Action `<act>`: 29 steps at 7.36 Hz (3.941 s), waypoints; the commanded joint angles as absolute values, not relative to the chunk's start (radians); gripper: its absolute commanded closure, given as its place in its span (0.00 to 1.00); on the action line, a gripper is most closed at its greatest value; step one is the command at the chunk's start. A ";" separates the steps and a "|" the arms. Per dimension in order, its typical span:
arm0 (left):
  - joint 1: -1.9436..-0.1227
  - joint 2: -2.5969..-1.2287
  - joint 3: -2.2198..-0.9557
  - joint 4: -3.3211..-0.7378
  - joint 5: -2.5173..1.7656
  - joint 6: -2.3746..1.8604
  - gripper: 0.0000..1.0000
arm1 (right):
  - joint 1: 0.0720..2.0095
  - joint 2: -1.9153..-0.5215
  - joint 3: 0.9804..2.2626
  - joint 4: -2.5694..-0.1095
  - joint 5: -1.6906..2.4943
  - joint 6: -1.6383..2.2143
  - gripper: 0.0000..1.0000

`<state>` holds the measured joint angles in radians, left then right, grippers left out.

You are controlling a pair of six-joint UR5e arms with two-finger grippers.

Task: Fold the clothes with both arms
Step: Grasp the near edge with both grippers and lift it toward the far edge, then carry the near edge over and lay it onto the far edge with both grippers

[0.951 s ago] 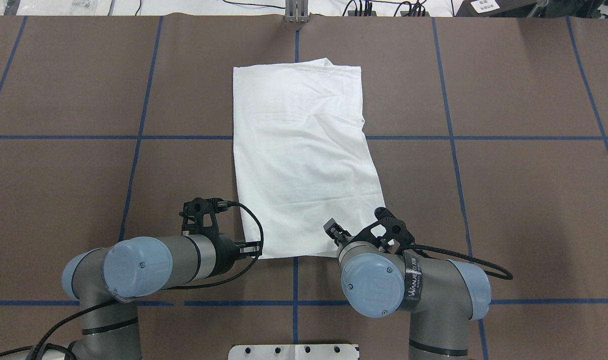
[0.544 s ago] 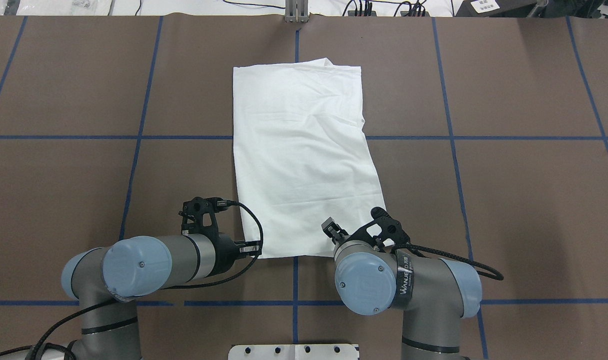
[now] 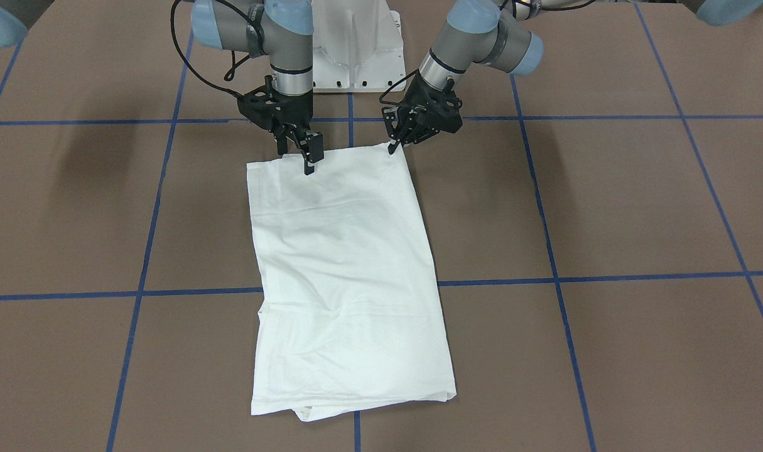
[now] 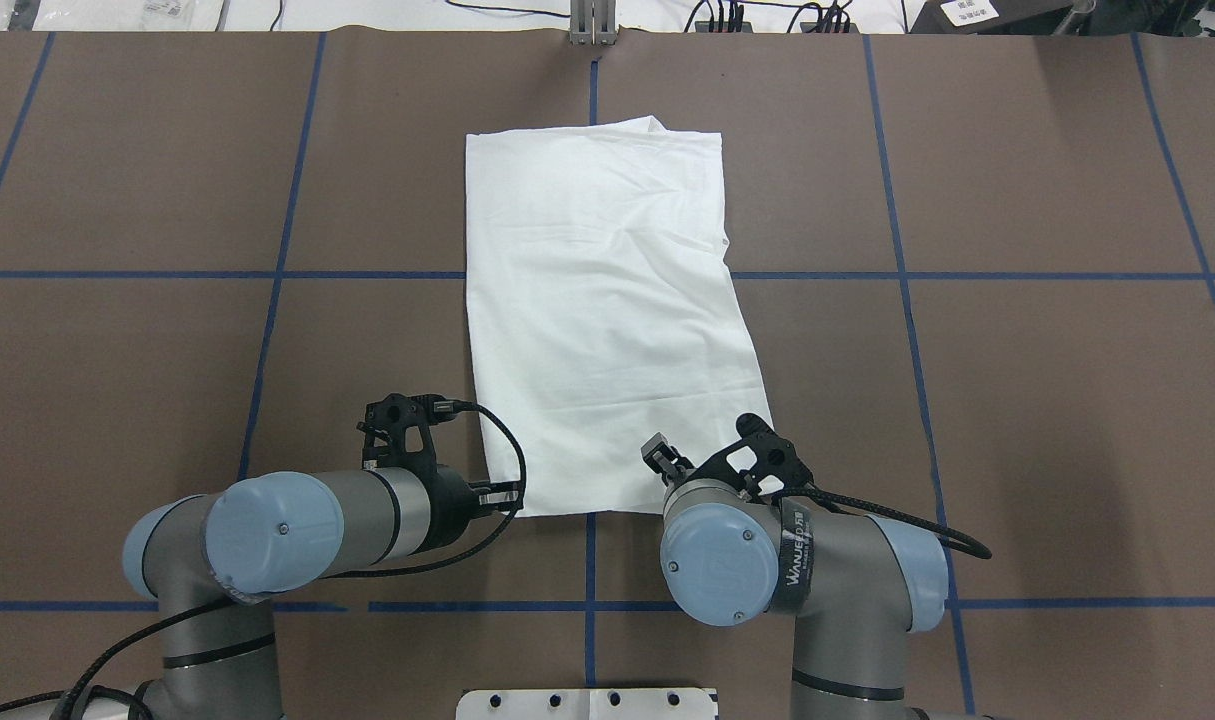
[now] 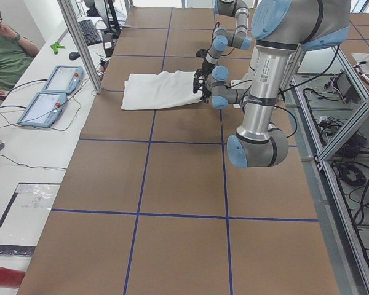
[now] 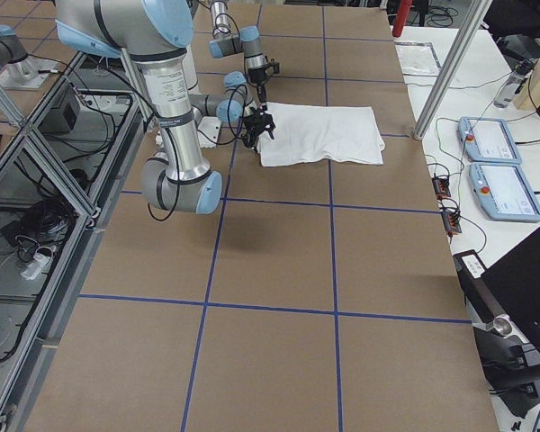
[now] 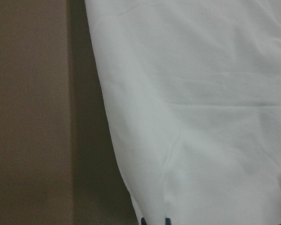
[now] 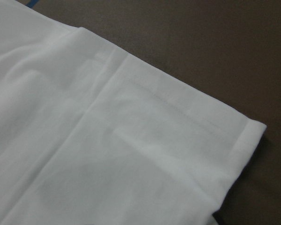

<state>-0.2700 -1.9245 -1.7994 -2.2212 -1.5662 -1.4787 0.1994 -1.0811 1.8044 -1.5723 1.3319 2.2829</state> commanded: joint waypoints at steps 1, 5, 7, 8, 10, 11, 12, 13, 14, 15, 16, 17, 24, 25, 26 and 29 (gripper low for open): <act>-0.271 -1.924 -1.799 -2.221 -1.566 -1.479 1.00 | 0.198 -1.068 1.796 -1.572 1.313 2.314 0.58; -0.272 -1.924 -1.804 -2.221 -1.566 -1.479 1.00 | 0.202 -1.055 1.799 -1.572 1.307 2.309 1.00; -0.273 -1.922 -1.834 -2.208 -1.574 -1.468 1.00 | 0.222 -1.063 1.853 -1.610 1.312 2.296 1.00; -0.273 -1.921 -1.930 -2.100 -1.578 -1.467 1.00 | 0.221 -1.057 1.970 -1.750 1.313 2.293 1.00; -0.262 -1.924 -2.182 -1.837 -1.588 -1.479 1.00 | 0.132 -1.042 2.206 -1.985 1.304 2.309 1.00; -0.262 -1.925 -2.274 -1.745 -1.641 -1.480 1.00 | 0.115 -1.019 2.283 -2.069 1.302 2.309 1.00; -0.261 -1.933 -2.289 -1.712 -1.646 -1.477 1.00 | 0.115 -1.003 2.275 -2.088 1.302 2.304 1.00; -0.258 -1.936 -2.269 -1.710 -1.646 -1.467 1.00 | 0.117 -0.997 2.258 -2.083 1.298 2.284 1.00; -0.277 -1.940 -2.247 -1.709 -1.646 -1.448 1.00 | 0.141 -0.971 2.237 -2.082 1.270 2.213 1.00; -0.348 -1.960 -2.235 -1.707 -1.647 -1.371 1.00 | 0.194 -0.951 2.227 -2.080 1.272 2.165 1.00; -0.417 -1.980 -2.196 -1.695 -1.687 -1.341 1.00 | 0.248 -0.912 2.194 -2.080 1.273 2.105 1.00; -0.476 -2.046 -2.099 -1.695 -1.710 -1.329 1.00 | 0.300 -0.866 2.125 -2.077 1.279 2.065 1.00; -0.655 -2.236 -1.479 -1.977 -1.700 -1.123 1.00 | 0.522 -0.716 1.400 -1.492 1.331 1.893 1.00; -0.655 -2.237 -1.451 -2.012 -1.700 -1.102 1.00 | 0.522 -0.718 1.356 -1.445 1.330 1.882 1.00; -0.653 -2.238 -1.448 -2.016 -1.701 -1.103 0.59 | 0.522 -0.716 1.353 -1.445 1.330 1.864 0.28; -0.669 -2.237 -1.456 -2.052 -1.709 -1.039 0.00 | 0.538 -0.680 1.353 -1.443 1.348 1.801 0.01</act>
